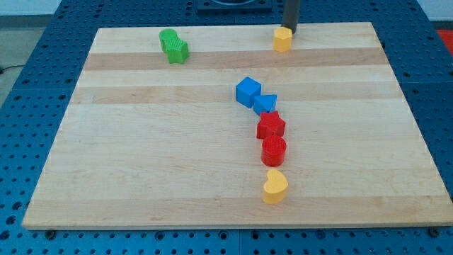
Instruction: Slide the yellow heart diagonally to the bottom right side of the red circle
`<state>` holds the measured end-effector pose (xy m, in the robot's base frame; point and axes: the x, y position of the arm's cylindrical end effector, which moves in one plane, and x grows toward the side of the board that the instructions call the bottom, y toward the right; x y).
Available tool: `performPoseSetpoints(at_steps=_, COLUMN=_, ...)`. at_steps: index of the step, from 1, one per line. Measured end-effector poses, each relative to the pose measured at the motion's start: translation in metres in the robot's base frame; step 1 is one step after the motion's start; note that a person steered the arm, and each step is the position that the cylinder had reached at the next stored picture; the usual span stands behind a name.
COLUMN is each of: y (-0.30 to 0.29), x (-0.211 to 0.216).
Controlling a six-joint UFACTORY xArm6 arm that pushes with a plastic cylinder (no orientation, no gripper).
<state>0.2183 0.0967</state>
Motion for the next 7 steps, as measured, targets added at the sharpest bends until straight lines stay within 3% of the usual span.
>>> performPoseSetpoints(at_steps=1, y=-0.052, x=0.033)
performPoseSetpoints(at_steps=2, y=-0.022, x=0.062)
performPoseSetpoints(at_steps=3, y=-0.002, x=0.061)
performPoseSetpoints(at_steps=4, y=-0.109, x=0.071)
performPoseSetpoints(at_steps=5, y=-0.171, x=0.145)
performPoseSetpoints(at_steps=7, y=-0.096, x=0.321)
